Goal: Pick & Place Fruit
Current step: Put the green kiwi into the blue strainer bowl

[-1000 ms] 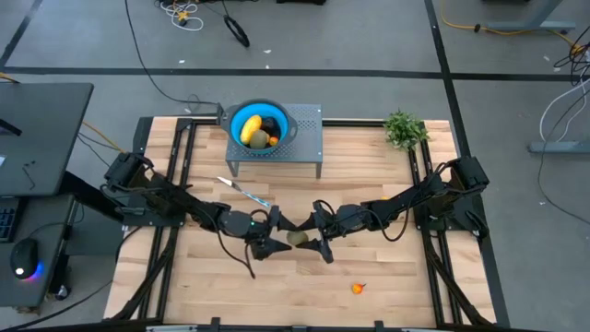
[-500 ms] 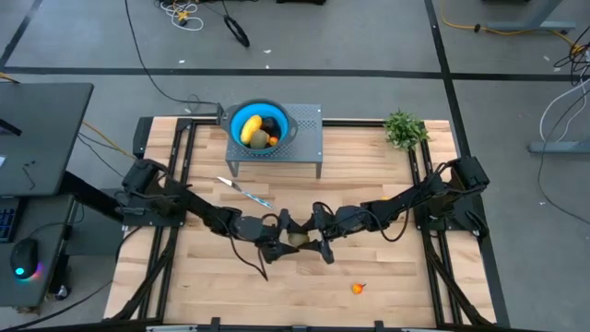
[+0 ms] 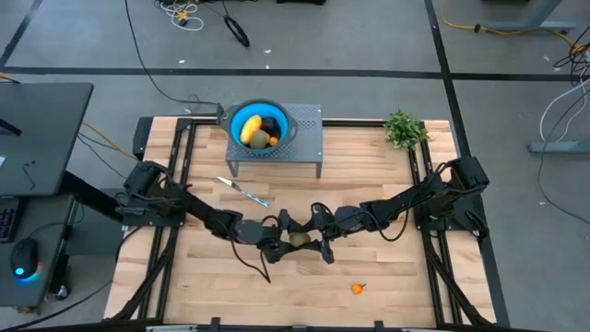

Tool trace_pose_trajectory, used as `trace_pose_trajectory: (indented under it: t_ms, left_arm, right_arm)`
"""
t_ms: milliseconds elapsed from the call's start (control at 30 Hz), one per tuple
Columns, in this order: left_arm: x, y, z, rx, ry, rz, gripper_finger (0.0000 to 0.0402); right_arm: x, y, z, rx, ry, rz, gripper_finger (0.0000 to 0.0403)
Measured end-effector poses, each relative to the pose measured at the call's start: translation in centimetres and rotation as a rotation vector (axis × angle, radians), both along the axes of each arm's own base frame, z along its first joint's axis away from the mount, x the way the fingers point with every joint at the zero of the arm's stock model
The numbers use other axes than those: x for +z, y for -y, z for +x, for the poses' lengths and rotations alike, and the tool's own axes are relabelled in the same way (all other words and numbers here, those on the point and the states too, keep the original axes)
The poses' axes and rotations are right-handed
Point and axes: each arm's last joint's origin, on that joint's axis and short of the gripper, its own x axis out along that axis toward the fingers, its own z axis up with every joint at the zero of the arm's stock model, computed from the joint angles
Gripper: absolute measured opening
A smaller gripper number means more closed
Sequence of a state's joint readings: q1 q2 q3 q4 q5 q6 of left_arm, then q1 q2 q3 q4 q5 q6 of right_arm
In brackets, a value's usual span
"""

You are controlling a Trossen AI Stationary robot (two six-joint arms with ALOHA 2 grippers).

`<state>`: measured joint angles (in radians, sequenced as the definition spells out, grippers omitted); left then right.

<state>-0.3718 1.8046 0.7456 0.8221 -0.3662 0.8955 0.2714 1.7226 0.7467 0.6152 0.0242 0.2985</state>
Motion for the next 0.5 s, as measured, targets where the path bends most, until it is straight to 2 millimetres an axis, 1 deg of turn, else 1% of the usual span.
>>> trace_pose_trajectory:
  t_ms: [100, 233, 367, 500]
  left_arm:
    - [-0.02, 0.24, -0.09, -0.004, -0.001, 0.001, 0.0352]
    - [-0.02, 0.31, -0.12, -0.006, -0.002, -0.002, 0.0318]
    - [-0.04, 0.3, -0.12, 0.005, -0.004, -0.043, 0.0286]
    - [-0.03, 0.29, -0.12, 0.006, -0.003, -0.048, 0.0269]
  right_arm:
    - [-0.07, 0.01, -0.03, 0.0, -0.007, -0.002, 0.0241]
    - [-0.07, 0.01, -0.02, 0.0, -0.007, -0.002, 0.0241]
    - [-0.08, 0.01, -0.03, 0.0, -0.009, 0.0, 0.0241]
    - [-0.11, 0.01, -0.04, 0.0, -0.013, 0.0, 0.0241]
